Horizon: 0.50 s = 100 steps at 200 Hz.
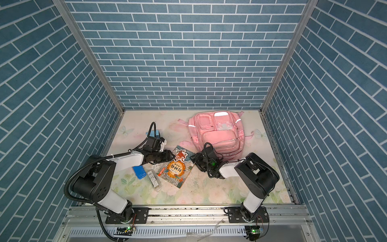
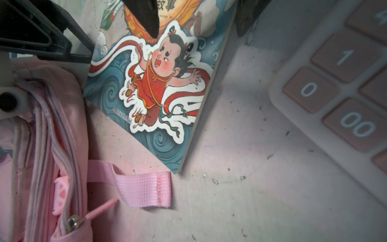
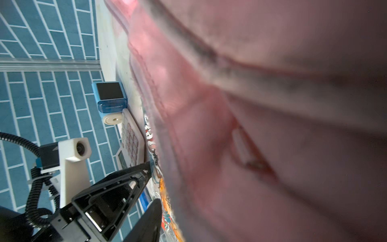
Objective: Pack books, pencil case, and school supplies into a backpack
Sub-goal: Pick up the book from the center of the table.
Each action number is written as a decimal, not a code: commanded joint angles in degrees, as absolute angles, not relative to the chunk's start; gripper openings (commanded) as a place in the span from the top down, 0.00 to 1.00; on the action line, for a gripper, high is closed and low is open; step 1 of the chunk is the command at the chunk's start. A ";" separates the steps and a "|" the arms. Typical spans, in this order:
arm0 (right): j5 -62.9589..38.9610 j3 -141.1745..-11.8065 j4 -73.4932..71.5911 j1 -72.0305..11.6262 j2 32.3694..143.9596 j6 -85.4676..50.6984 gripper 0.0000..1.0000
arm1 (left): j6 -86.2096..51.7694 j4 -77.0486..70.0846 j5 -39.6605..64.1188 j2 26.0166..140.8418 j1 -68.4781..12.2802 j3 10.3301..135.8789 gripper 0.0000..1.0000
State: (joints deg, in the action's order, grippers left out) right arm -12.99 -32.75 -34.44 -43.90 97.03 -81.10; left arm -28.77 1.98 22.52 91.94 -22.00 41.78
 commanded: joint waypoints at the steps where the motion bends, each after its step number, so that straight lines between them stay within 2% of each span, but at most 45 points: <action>1: -14.65 -30.37 -40.87 -43.51 98.63 -82.32 0.46 | -28.78 5.88 22.63 95.97 -22.77 40.39 0.45; 20: -15.48 -29.60 -46.38 -43.51 98.87 -81.12 0.50 | -28.75 5.78 22.65 96.76 -22.80 40.82 0.49; 54: -15.70 -31.25 -44.61 -43.51 97.90 -78.77 0.72 | -28.74 6.23 22.43 95.46 -23.00 41.57 0.51; 73: -14.75 -32.58 -41.14 -43.76 96.10 -76.91 0.83 | -28.53 7.43 22.18 92.81 -22.95 42.93 0.51; 100: -12.59 -36.27 -33.86 -44.75 92.42 -72.05 0.93 | -27.10 10.36 21.60 87.27 -23.32 47.10 0.44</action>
State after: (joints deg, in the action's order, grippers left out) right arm -14.57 -31.51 -38.13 -43.92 97.10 -76.62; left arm -28.49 4.38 22.59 92.20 -22.41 43.59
